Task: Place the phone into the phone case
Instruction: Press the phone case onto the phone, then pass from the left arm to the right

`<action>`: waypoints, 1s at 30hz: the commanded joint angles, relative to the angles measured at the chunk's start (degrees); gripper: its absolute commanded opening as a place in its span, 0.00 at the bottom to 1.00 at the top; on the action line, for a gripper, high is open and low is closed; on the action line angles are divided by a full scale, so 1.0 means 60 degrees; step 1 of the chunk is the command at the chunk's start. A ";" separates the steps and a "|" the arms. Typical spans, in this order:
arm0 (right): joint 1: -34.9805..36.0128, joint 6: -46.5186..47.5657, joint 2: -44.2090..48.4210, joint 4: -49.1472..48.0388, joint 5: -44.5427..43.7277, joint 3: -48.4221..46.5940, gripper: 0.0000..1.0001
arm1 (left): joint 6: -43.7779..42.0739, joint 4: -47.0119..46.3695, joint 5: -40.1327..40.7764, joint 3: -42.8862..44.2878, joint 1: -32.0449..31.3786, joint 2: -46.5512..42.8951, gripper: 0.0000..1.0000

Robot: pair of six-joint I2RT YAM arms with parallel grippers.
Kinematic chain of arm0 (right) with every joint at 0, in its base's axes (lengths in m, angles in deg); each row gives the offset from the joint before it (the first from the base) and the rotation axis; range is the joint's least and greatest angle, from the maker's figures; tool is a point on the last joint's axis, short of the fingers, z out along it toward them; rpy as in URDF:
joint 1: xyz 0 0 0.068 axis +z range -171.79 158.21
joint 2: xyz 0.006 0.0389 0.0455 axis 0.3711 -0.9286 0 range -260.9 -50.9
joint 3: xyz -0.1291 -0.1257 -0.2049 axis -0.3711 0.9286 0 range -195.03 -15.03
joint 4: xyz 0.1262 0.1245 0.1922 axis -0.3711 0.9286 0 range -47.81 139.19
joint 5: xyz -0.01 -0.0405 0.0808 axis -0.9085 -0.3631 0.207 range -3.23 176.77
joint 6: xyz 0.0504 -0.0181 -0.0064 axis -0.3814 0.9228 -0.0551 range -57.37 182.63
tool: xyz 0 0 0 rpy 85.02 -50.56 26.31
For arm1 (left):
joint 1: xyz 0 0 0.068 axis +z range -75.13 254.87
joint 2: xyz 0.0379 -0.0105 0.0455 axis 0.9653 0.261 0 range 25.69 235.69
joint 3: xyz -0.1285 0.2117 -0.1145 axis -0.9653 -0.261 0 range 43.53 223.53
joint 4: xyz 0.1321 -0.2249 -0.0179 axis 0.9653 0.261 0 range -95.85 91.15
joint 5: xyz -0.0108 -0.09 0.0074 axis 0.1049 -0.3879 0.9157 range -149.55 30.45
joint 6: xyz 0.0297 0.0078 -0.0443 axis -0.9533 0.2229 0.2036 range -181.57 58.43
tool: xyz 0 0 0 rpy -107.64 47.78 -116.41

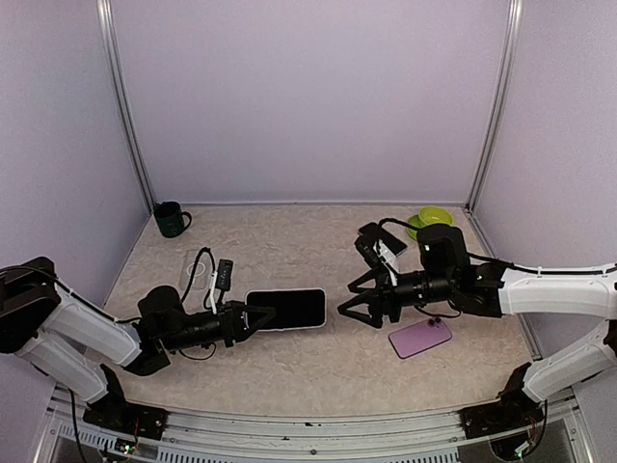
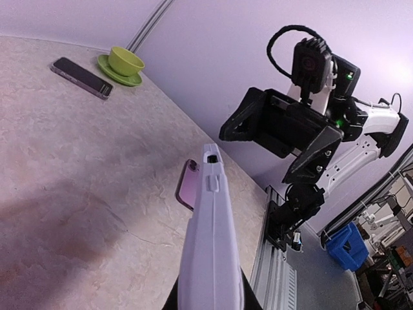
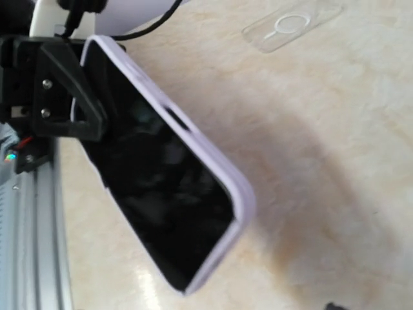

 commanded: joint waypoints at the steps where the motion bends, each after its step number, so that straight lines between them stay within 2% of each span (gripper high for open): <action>1: 0.0572 0.1066 0.0313 0.0048 -0.1622 -0.0110 0.80 | -0.0246 0.0163 -0.0055 0.0512 0.0045 -0.0199 0.00; 5: 0.1098 0.1896 0.0296 -0.0023 -0.2434 -0.0147 0.83 | -0.0303 0.0548 -0.0141 0.0672 0.0046 -0.0246 0.00; 6: 0.1247 0.2086 0.0286 -0.0047 -0.2628 -0.0156 0.95 | -0.0329 0.0672 -0.0190 0.0755 0.0045 -0.0248 0.00; 7: 0.1453 0.2336 0.0265 -0.0067 -0.2878 -0.0169 0.99 | -0.0351 0.0778 -0.0226 0.0811 0.0045 -0.0248 0.00; 17: 0.2594 0.3651 -0.0466 0.0090 -0.4168 -0.0713 1.00 | -0.0529 0.1446 -0.0604 0.1308 -0.0035 -0.0077 0.00; 30: 0.3019 0.4182 -0.1475 0.0308 -0.4669 -0.1385 1.00 | -0.0942 0.2318 -0.0744 0.1869 -0.0330 0.0088 0.00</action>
